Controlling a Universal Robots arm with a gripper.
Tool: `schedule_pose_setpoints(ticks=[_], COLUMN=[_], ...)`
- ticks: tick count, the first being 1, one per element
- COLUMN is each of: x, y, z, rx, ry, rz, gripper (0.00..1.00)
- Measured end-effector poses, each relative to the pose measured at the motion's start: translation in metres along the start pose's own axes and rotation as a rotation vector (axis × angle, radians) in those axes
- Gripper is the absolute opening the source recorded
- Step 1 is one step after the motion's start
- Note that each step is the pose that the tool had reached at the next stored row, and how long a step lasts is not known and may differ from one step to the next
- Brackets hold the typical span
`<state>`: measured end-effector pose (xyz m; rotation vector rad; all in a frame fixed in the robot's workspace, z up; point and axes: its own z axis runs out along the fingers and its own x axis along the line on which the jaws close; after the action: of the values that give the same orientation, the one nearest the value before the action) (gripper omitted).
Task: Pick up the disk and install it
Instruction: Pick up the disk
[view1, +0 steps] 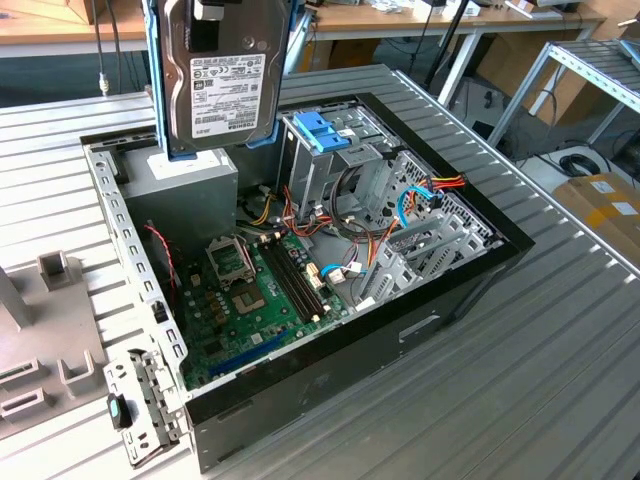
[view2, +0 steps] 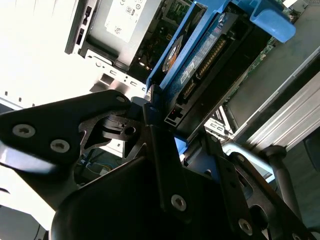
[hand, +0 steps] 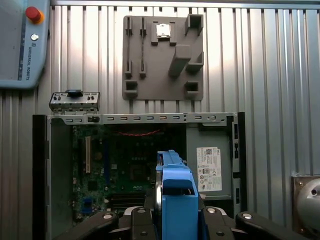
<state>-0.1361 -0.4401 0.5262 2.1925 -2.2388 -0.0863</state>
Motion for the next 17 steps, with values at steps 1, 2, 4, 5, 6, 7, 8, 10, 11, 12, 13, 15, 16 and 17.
schedule_pose_setpoints(ticks=[1,2,4,5,6,7,8,10,11,12,13,15,16,17], x=[0.0004,0.0006,0.0014,0.0016,0.0019,0.0022,0.0025,0.0031,0.0033,0.0037,0.0041,0.0046,0.0051,0.0056], y=[0.0,0.0,0.0,0.0,0.0,-0.0001,-0.0001,-0.0001,-0.0001,-0.0001,-0.0001,-0.0001,-0.0001,-0.0001], z=[0.0001,0.0001,0.0003,0.0003,0.0004,0.0004,0.0005,0.0006,0.0006,0.0007,0.0007,0.0008,0.0009,0.0009], rx=[0.0,0.0,0.0,0.0,0.0,0.0,0.0,0.0,0.0,0.0,0.0,0.0,0.0,0.0], ry=[-0.0001,0.0,-0.0002,-0.0001,-0.0001,-0.0001,-0.0001,-0.0001,-0.0001,-0.0001,-0.0001,-0.0001,-0.0001,0.0], rz=[0.0,0.0,0.0,0.0,0.0,0.0,0.0,0.0,0.0,0.0,0.0,0.0,0.0,0.0], gripper=[0.37,0.37,0.37,0.37,0.37,0.37,0.37,0.37,0.37,0.37,0.37,0.37,0.37,0.37])
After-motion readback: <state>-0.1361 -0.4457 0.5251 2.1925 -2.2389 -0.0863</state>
